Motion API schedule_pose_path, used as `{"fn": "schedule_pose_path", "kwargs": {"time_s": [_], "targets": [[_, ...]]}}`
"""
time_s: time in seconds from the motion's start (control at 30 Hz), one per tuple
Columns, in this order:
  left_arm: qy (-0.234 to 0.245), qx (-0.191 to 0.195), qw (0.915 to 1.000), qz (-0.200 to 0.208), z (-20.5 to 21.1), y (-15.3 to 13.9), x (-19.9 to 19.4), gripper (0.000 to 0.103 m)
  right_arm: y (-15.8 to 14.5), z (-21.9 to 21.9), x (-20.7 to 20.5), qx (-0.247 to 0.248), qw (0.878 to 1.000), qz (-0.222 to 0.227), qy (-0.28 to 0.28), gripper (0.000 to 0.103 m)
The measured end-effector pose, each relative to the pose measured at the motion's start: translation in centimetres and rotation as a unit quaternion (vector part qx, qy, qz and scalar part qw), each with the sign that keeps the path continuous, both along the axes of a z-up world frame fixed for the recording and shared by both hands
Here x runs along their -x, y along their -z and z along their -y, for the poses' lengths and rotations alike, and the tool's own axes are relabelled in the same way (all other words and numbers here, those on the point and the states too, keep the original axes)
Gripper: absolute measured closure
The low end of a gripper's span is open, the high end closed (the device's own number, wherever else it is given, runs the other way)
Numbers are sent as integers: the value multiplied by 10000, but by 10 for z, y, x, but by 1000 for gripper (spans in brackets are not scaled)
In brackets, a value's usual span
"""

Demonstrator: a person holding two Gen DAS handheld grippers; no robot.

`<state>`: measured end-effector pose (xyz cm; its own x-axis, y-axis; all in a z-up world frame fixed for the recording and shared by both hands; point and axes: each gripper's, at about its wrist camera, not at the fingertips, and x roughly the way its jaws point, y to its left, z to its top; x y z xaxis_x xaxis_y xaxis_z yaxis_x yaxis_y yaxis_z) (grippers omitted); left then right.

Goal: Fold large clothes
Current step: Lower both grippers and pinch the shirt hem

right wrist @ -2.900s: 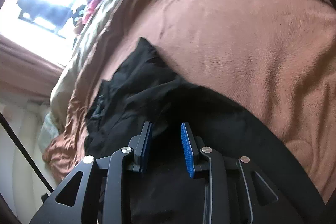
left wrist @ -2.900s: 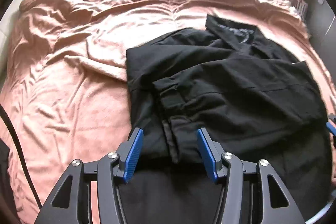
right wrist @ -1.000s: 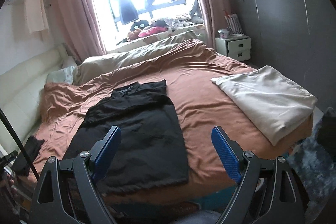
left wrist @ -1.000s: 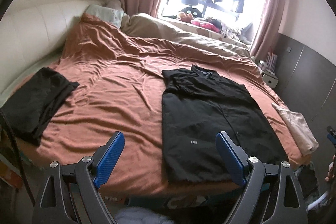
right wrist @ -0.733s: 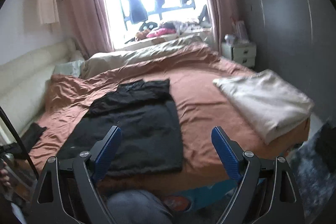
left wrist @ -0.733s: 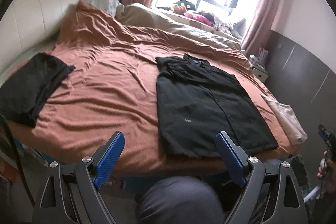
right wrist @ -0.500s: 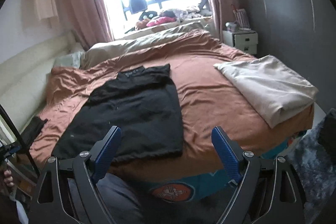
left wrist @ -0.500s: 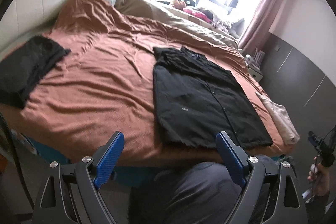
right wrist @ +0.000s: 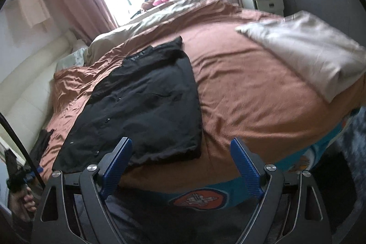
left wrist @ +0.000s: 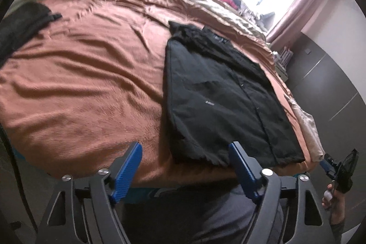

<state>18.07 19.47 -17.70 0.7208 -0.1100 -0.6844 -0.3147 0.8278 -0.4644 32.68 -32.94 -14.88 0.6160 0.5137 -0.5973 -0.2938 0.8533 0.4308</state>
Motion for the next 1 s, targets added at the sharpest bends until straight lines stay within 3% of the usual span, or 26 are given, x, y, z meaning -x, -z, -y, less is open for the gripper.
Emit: {"fn": "schedule_pose_path", "kwargs": {"time_s": [0.07, 0.3, 0.43, 0.6, 0.67, 0.77, 0.83, 1.0], "targets": [[-3, 155, 9998, -92, -4, 12, -11, 32, 14, -3, -16, -208, 9995, -229, -46, 31], [35, 589, 9976, -366, -13, 43, -45, 52, 52, -16, -52, -591, 9951, -791, -29, 34], [58, 779, 9963, -359, -17, 50, -60, 55, 71, -22, -67, -1164, 9859, -1196, -139, 46], [75, 1306, 9910, -283, -19, 57, -60, 63, 86, -21, -82, -1959, 9692, -1493, -89, 46], [82, 1367, 9903, -222, -15, 58, -54, 63, 90, -20, -86, -1993, 9687, -1477, -22, 48], [2, 1303, 9911, -261, -12, 58, -49, 76, 97, -23, -89, -1950, 9701, -1441, 129, 60], [-32, 1232, 9920, -272, -12, 56, -46, 86, 99, -24, -91, -1908, 9704, -1463, 217, 89], [-201, 963, 9951, 7, -9, 28, -36, 91, 72, -25, -75, -2001, 9731, -1135, 103, 97]]}}
